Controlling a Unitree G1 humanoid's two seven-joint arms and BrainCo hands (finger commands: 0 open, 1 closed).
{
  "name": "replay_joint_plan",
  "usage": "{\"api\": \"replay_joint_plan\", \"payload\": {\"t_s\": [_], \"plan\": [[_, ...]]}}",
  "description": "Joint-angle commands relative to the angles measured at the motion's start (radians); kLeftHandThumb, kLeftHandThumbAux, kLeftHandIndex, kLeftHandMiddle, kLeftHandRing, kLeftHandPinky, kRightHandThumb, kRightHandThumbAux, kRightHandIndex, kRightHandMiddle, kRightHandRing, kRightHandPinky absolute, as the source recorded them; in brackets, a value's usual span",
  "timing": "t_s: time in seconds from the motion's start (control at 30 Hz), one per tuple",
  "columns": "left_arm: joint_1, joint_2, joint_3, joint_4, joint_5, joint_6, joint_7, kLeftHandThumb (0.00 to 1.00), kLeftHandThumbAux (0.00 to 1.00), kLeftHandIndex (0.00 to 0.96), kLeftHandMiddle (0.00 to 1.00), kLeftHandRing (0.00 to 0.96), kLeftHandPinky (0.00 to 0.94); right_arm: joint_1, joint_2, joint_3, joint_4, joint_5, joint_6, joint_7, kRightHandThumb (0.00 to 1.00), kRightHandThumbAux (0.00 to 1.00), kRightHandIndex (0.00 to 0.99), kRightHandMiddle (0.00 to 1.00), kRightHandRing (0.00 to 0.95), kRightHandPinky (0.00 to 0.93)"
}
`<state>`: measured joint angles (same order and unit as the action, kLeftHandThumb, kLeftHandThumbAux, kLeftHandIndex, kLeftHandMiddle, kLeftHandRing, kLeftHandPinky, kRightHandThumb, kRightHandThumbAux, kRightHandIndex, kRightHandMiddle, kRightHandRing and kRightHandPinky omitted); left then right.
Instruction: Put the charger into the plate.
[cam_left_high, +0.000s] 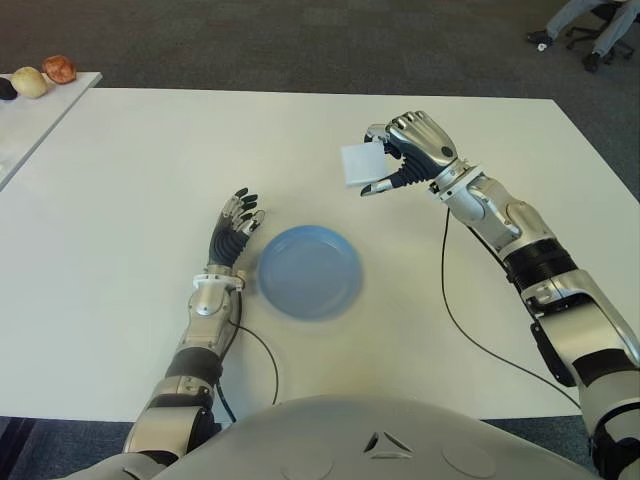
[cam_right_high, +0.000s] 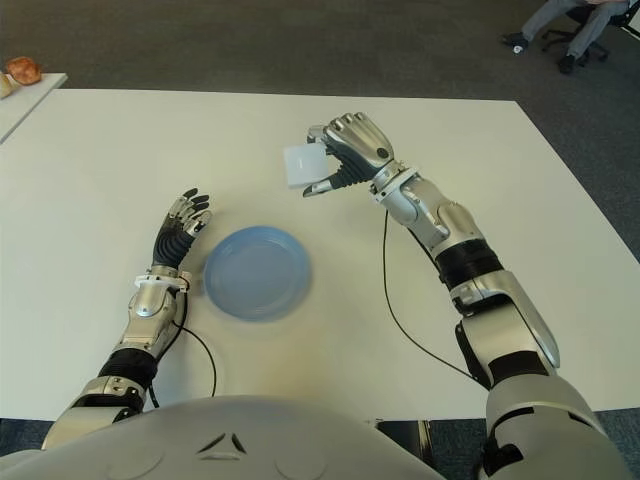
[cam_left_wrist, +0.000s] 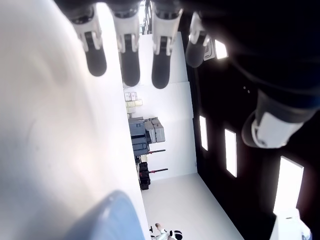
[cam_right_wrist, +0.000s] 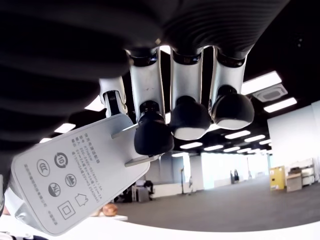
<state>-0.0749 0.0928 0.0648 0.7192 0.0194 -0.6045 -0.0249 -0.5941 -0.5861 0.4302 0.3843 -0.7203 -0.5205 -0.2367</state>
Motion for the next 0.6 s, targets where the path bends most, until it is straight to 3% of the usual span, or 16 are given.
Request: {"api": "replay_joint_plan", "payload": {"t_s": [0.03, 0.37, 0.6], "plan": [[0.048, -0.017, -0.004, 0.093, -0.003, 0.067, -0.008, 0.0, 0.502, 0.128, 0.198, 0.181, 0.174, 0.049, 0.015, -0.044, -0.125, 0.052, 0.033, 0.088, 0.75, 0.707, 0.441, 0.887, 0.884, 0.874], [0.033, -0.012, -0.004, 0.121, 0.002, 0.061, -0.005, 0.0, 0.495, 0.129, 0.198, 0.183, 0.184, 0.124, 0.061, -0.063, -0.328, 0.073, 0.128, 0.269, 0.749, 0.708, 0.441, 0.886, 0.88, 0.873], [0.033, -0.013, -0.007, 0.12, 0.005, 0.06, -0.004, 0.0, 0.491, 0.132, 0.196, 0.18, 0.177, 0.161, 0.096, -0.05, -0.391, 0.056, 0.151, 0.334, 0.745, 0.709, 0.441, 0.88, 0.876, 0.876]]}}
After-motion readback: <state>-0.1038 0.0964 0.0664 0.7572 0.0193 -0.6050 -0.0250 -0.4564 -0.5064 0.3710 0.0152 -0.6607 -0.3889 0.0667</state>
